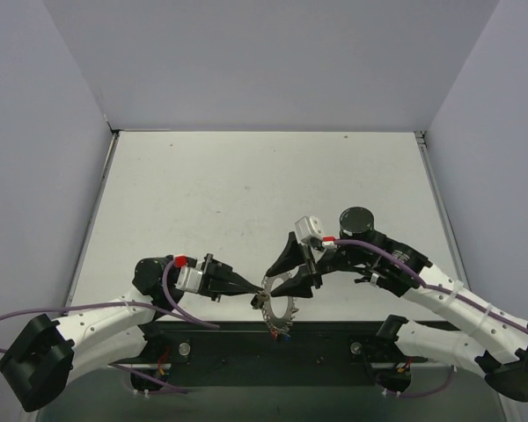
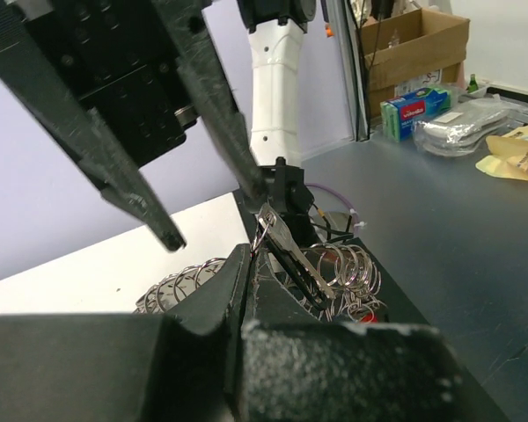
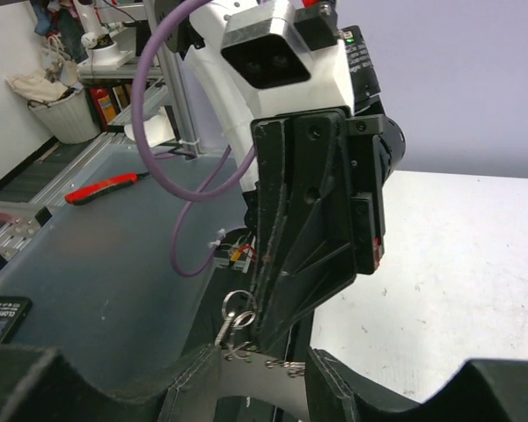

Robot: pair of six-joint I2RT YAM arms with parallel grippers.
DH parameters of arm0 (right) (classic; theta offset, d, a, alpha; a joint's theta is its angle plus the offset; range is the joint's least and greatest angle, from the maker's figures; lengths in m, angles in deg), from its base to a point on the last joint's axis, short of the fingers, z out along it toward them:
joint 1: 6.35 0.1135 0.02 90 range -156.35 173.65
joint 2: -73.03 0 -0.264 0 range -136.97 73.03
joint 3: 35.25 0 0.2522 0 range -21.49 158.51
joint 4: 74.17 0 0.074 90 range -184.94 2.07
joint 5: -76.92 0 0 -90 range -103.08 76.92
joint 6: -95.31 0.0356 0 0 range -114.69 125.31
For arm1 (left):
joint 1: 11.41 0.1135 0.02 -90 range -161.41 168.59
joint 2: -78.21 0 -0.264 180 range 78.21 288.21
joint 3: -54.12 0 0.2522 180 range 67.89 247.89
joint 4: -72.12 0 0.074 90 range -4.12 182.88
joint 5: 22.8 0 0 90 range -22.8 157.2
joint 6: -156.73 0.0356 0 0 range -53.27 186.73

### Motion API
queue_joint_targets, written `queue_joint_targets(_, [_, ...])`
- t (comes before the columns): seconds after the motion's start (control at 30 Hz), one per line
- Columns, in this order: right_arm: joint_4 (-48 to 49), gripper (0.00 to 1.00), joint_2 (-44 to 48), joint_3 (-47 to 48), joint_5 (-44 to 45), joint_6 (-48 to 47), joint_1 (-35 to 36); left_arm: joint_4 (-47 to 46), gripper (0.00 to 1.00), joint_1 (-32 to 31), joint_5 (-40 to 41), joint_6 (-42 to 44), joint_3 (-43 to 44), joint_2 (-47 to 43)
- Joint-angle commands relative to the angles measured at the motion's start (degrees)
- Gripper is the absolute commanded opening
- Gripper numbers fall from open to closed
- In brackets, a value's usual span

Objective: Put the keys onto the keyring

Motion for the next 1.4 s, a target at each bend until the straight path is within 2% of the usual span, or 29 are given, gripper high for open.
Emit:
queue_joint_targets(0.0, [9.56, 0.41, -1.06, -0.84, 0.21, 1.11, 0.72, -22.78, 0.0, -1.1, -0.13, -1.15, 3.81, -1.18])
queue_joint_targets(0.33, [9.83, 0.36, 0.08, -1.46, 3.65, 1.2, 1.07, -22.78, 0.0, -1.45, -0.31, -1.41, 4.78, -1.18])
queue_joint_targets(1.2, [6.4, 0.36, 0.79, -1.45, 7.69, 1.11, 5.11, -22.87, 0.0, -1.1, 7.51, 4.3, 2.41, -0.12])
queue_joint_targets(1.37, [5.52, 0.36, 1.66, -1.45, 10.48, 1.19, 5.2, -18.75, 0.0, -0.93, 7.25, 6.49, 2.76, -0.21])
